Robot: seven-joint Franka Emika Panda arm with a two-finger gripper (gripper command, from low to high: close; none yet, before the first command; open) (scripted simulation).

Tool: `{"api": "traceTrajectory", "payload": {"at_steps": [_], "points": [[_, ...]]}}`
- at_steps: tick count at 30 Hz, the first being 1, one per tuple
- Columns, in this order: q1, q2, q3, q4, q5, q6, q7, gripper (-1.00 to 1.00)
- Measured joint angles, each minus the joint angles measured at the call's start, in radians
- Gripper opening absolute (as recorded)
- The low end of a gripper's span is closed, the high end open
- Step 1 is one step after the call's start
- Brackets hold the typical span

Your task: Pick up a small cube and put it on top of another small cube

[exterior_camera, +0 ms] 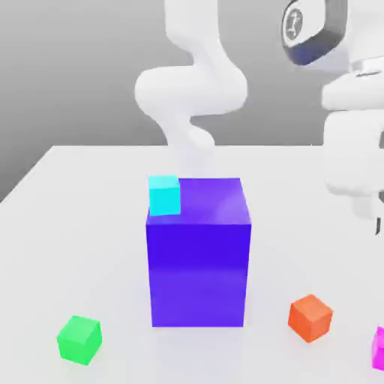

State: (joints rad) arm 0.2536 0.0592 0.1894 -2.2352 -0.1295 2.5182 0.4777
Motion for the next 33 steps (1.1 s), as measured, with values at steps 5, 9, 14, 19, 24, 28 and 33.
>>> {"api": "traceTrajectory", "payload": {"at_steps": [5, 9, 14, 19, 24, 28, 33], "points": [[0.044, 0.183, 0.033, 0.014, -0.037, 0.045, -0.061, 0.0], [0.085, 0.329, 0.062, 0.026, -0.07, 0.081, -0.107, 0.0], [0.136, 0.503, 0.014, 0.062, -0.132, 0.195, -0.079, -1.0], [0.136, 0.503, 0.014, 0.062, -0.132, 0.194, -0.079, -1.0], [0.111, 0.42, 0.047, 0.042, -0.099, 0.132, -0.103, -1.0], [0.075, 0.357, 0.068, 0.045, -0.083, 0.092, -0.189, -1.0], [-0.01, 0.332, 0.049, 0.024, -0.103, 0.082, -0.344, -1.0]]}}
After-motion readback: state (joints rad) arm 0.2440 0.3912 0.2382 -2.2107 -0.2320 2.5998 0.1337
